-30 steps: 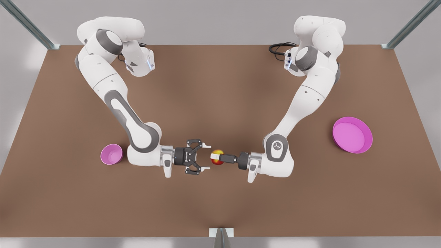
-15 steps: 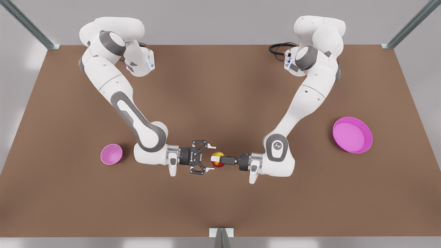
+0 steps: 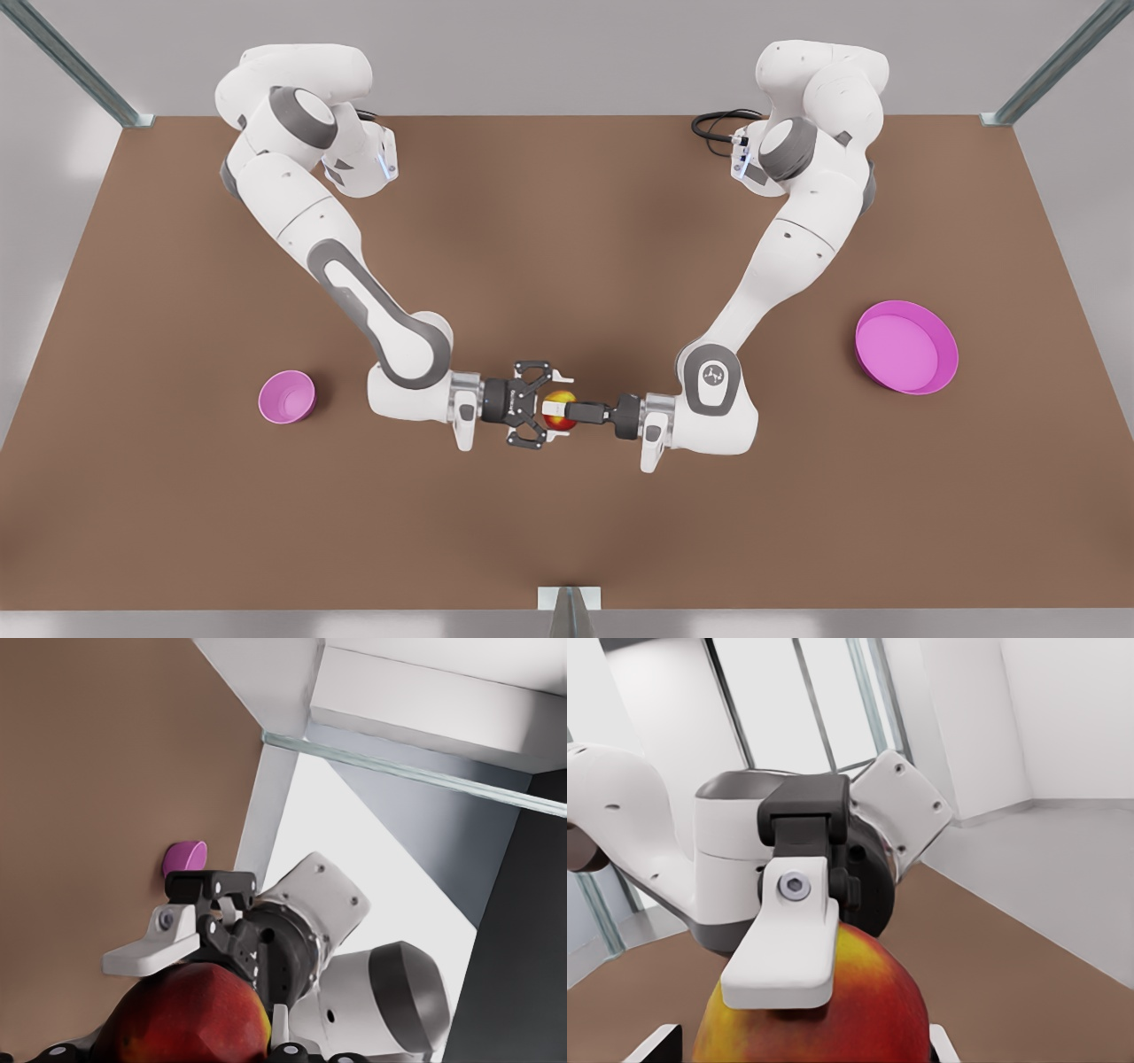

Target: Use the left arm to pick up the apple from the plate, transfer it to the gripper of the right arm, and then use the right arm to place it into the bowl

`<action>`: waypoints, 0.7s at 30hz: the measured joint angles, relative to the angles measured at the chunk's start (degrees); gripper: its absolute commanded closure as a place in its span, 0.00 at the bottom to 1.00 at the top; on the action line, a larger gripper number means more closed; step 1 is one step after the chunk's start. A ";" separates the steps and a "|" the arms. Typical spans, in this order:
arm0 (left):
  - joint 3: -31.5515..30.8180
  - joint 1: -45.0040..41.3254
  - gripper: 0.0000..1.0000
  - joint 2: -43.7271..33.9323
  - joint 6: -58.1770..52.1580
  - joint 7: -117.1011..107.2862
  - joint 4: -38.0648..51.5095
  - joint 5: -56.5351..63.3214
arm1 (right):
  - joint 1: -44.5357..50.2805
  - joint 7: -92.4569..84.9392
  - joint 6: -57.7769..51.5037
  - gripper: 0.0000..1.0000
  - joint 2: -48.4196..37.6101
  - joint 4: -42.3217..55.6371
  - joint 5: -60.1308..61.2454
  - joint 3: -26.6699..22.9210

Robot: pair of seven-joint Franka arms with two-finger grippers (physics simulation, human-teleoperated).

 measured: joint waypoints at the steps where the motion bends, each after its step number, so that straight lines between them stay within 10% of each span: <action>1: 0.00 0.00 0.30 -0.01 -0.01 -0.02 -0.01 0.00 | 0.19 -0.09 0.14 0.01 0.16 0.28 0.00 -0.02; 6: -0.01 0.00 0.30 0.11 -0.06 -0.05 -0.01 0.00 | 0.39 -0.34 0.47 0.44 0.36 0.63 -0.13 0.02; 10: -0.03 0.01 0.27 0.27 -0.09 0.01 0.00 -0.08 | 0.33 -0.39 0.59 0.46 0.37 0.61 -0.28 0.01; 12: -0.01 0.00 0.00 0.27 -0.12 0.17 -0.07 -0.28 | 0.25 -0.41 0.62 0.46 0.37 0.62 -0.27 0.02; 21: -0.01 1.61 0.00 -0.71 -0.53 0.52 -0.02 -0.13 | -2.24 -0.53 0.34 0.46 0.06 0.29 -0.19 0.98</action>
